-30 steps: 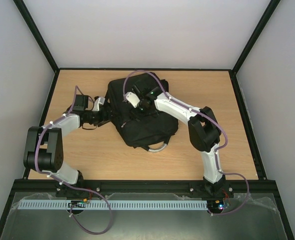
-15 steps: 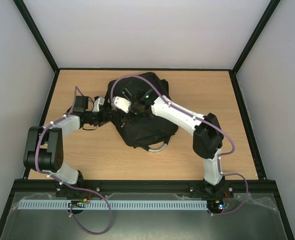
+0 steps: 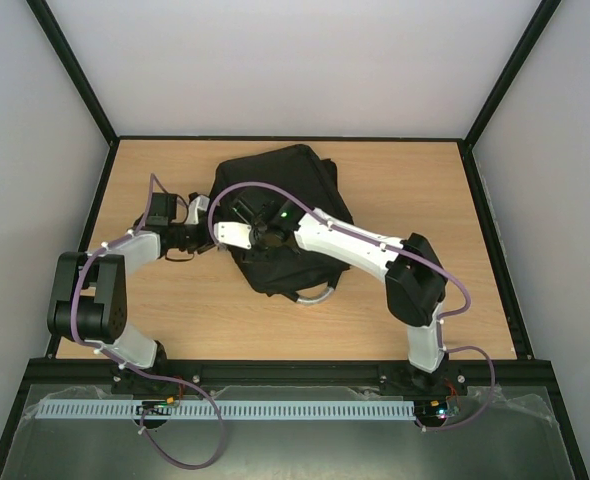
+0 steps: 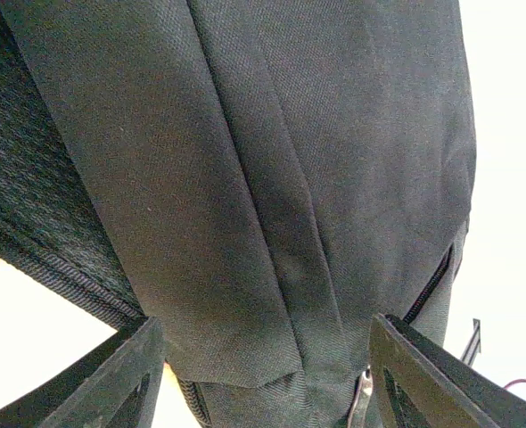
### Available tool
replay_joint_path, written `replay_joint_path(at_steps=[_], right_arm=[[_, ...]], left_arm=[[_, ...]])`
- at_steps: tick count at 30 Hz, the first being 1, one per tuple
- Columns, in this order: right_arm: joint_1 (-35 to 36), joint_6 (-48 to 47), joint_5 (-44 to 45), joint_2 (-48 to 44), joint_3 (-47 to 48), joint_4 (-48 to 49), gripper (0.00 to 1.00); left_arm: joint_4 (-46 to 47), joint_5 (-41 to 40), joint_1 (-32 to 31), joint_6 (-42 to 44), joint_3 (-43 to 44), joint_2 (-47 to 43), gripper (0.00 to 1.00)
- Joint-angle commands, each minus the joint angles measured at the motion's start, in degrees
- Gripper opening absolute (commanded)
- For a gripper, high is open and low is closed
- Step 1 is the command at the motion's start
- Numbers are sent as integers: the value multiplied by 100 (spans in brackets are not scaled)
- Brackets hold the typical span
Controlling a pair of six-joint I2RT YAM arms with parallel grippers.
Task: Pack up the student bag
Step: Zip the student bag at the center of the board.
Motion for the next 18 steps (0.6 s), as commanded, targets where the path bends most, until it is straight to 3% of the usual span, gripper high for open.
replay_joint_path(at_steps=[1,12,18], right_arm=[[23,-158,260,166,-100,197,53],[26,-70,289,508,-184,432,50],[28,103,575,685,-146,635,44]], left_arm=[[42,-163,15,-106,-44,10,65],[108,-249,33,-194,-166,-81,60],[94,-257,41,-172,-160,-112,60]])
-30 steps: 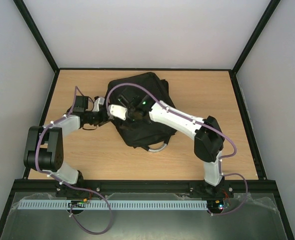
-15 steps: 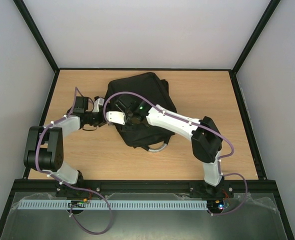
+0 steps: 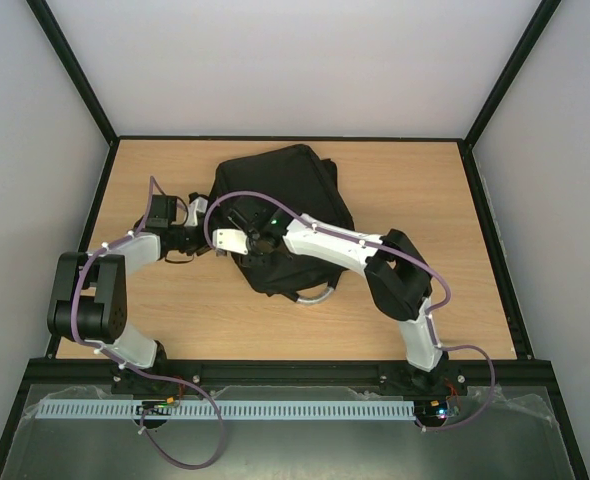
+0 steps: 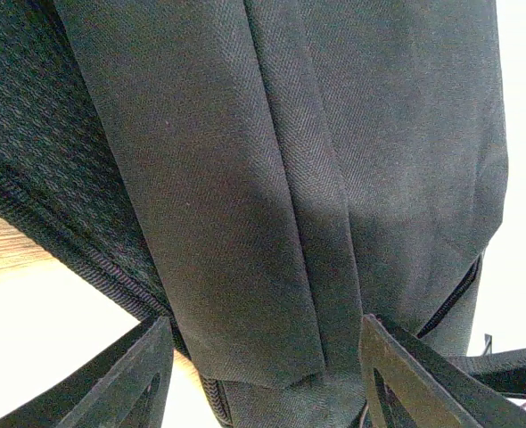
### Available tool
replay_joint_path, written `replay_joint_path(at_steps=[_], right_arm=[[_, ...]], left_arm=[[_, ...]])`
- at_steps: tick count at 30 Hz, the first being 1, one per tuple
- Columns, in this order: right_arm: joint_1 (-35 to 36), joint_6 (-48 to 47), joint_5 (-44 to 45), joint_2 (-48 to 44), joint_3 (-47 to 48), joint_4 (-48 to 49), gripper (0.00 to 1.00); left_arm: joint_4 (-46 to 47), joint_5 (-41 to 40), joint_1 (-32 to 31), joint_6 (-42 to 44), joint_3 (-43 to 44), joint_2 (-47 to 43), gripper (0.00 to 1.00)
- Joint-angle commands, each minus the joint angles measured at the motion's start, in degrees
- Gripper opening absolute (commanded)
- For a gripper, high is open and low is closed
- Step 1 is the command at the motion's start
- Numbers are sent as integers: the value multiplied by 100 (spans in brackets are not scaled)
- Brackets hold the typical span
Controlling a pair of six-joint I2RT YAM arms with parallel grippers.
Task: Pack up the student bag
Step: Zip the student bag at the center of the board.
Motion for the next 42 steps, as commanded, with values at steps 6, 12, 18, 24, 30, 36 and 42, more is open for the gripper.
replay_joint_path(at_steps=[6,12,18,24,30,36,42], right_arm=[[22,338,484,199,-8,280,35],[19,536,863,155,62,330,16],[20,797,1031,-15,102,265,2],[-130,1322,942,-2,470,-86,1],[-679,2211,2,54,870,-531,1],[-961,2681,-943,37,836,-681,1],[-1077,3116,-1594,-139,759,-658,1]], left_arm=[[70,-4,31,-36,-60,-71,60],[72,-21,31,-23,-27,-27,60],[63,-72,31,-21,-7,24,60],[25,-114,31,-19,35,85,65],[131,132,22,-19,56,145,72],[250,565,-66,52,168,264,78],[424,794,-180,-75,324,514,78]])
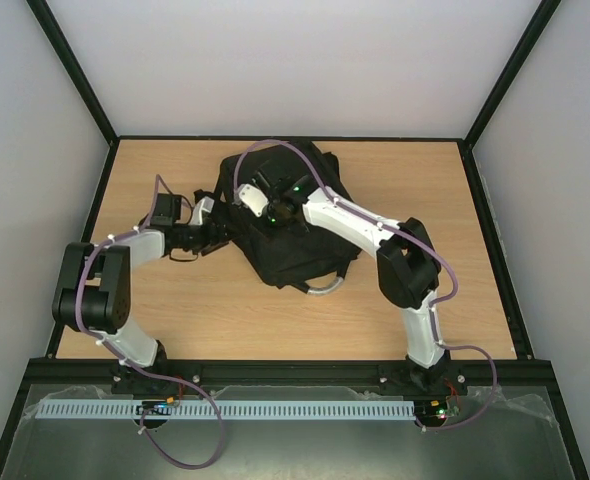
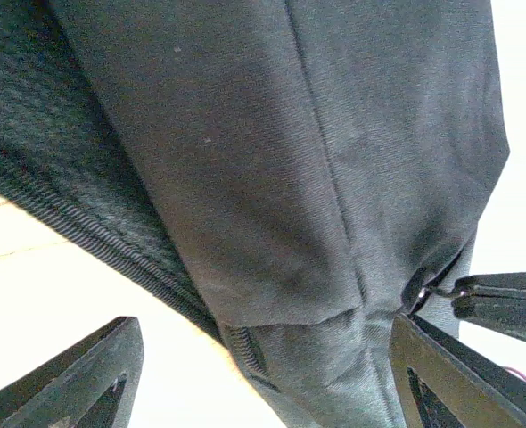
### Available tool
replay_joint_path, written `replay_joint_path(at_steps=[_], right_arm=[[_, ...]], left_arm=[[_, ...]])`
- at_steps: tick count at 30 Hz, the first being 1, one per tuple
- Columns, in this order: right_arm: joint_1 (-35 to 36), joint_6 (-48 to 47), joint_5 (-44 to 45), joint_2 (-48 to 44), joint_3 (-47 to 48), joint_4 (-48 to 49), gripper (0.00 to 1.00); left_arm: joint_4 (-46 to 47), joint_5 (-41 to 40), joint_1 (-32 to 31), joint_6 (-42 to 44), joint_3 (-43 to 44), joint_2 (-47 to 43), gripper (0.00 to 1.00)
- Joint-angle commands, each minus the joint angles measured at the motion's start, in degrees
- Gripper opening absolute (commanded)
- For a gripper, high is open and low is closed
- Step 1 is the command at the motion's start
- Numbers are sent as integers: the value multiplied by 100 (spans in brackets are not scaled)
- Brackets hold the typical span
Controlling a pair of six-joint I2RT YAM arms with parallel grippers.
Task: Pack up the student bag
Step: Zip the student bag at the center of the board.
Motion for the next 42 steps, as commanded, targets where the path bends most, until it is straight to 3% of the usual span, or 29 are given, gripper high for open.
replay_joint_path(at_steps=[1,10,20,28,33,37,42], right_arm=[[-69,478,-467,-279,68,-227,1],[-101,1285,-246,-1071,-902,439,1],[-237,1749,-353,-1536,-1793,1335,1],[-376,1990,-569,-1394,-1422,1445,1],[-379,2074,-1026,-1073,-969,1409,1],[-375,2081,-1024,-982,-903,1350,1],[-394,2012,-762,-1147,-1088,1288,1]], left_arm=[[209,325,-64,-109,286,250,78],[293,384,-81,-685,775,856,74],[599,656,-285,-992,909,1223,56],[822,941,-521,-1086,1026,1203,68],[993,1016,-678,-1213,1053,1283,68],[927,984,-741,-1238,1253,1422,58],[307,682,-733,-733,1557,1528,24]])
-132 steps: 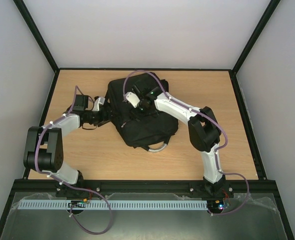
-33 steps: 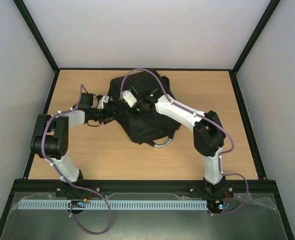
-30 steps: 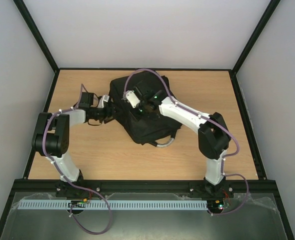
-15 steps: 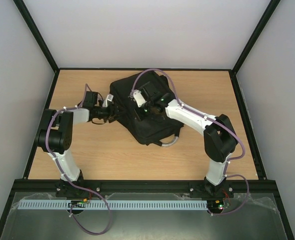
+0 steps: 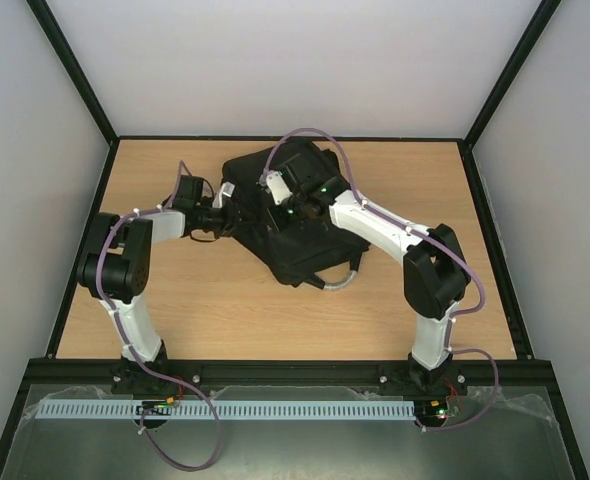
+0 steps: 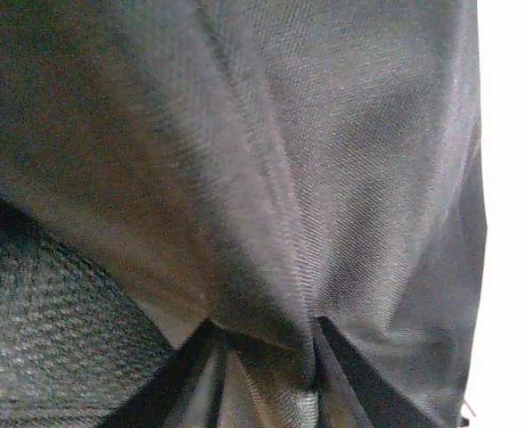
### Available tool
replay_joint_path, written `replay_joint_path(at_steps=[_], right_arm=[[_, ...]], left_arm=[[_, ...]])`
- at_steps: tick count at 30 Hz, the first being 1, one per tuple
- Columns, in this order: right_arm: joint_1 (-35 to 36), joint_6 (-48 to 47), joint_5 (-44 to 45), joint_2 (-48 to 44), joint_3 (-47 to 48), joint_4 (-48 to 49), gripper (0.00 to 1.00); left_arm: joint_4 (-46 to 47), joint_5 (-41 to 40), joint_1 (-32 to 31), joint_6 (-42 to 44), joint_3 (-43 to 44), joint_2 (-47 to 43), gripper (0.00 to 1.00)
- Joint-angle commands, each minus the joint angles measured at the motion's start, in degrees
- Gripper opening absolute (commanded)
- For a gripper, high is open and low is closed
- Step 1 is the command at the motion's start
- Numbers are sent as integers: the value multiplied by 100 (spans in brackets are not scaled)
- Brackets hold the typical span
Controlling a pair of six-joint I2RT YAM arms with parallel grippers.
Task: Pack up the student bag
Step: Zip the student bag at the center of the board.
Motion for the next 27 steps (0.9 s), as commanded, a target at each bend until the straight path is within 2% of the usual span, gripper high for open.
replay_joint_path(at_steps=[1,4,5,19,27], right_arm=[[20,23,-8,-182,96,289,1],[-82,36,107,-323,-81,263,1],[-131,62,174,-368,-103,253,1],[-1210,542,492,-950,-822,295,1],[-1728,387,628,-1057,-1040,318,1]], left_arm=[[-422,52,-172,440,295,114,19],[-529,-24,-146,518,223,78,4],[-586,-68,-140,568,199,56,3],[-1179,-377,49,1223,108,-79,2],[-1293,-425,58,1377,122,-88,2]])
